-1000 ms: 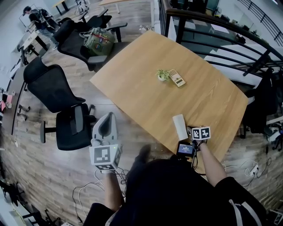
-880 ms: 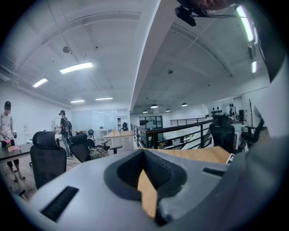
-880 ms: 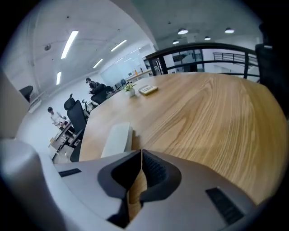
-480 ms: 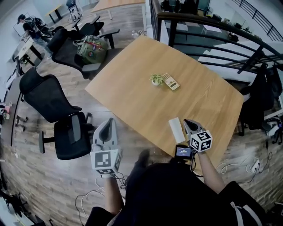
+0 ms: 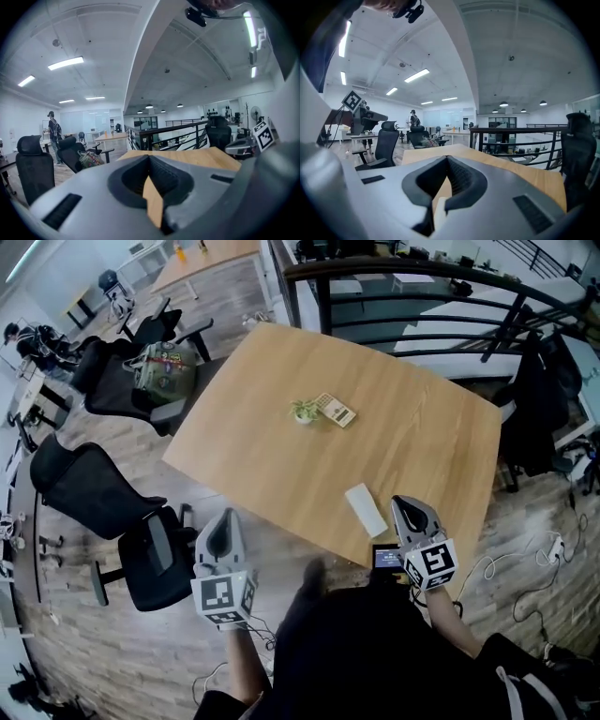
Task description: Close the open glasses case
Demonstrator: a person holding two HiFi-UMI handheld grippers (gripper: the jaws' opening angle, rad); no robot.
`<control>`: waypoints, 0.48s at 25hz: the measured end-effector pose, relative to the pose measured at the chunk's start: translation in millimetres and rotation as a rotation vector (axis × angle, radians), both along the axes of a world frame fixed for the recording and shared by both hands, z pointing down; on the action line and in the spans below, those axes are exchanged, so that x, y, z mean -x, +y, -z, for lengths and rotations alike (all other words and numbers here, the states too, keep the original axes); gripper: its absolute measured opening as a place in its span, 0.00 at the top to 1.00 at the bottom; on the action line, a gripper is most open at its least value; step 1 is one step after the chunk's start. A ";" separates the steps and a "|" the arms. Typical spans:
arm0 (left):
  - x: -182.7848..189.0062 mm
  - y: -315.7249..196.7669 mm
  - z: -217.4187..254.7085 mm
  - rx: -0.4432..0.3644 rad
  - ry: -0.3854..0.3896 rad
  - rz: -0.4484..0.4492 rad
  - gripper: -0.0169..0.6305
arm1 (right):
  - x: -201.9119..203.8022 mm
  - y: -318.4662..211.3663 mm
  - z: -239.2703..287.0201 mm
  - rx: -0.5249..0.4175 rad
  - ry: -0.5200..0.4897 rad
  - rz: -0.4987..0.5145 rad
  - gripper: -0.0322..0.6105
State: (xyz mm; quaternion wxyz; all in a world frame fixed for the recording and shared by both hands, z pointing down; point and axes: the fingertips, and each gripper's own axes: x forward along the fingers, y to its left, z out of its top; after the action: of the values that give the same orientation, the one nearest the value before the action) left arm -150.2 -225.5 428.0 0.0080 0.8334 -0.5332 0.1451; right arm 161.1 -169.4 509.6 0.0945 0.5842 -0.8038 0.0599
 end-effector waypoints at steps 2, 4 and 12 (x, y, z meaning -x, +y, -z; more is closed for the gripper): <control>-13.1 2.3 -4.6 -0.013 -0.062 -0.057 0.97 | -2.9 2.8 -11.6 0.044 0.007 -0.003 0.93; -28.3 7.0 -7.4 -0.021 -0.105 -0.117 0.97 | -6.5 7.3 -11.9 0.052 0.000 -0.021 0.93; -42.8 6.6 -8.1 -0.034 -0.113 -0.166 0.97 | -12.5 17.4 -13.1 0.062 0.014 -0.058 0.93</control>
State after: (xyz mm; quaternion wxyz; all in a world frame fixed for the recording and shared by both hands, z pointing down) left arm -107.4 -218.9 436.0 -0.0482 0.8651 -0.4644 0.1833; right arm 173.6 -152.1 522.7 0.1163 0.6045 -0.7836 0.0835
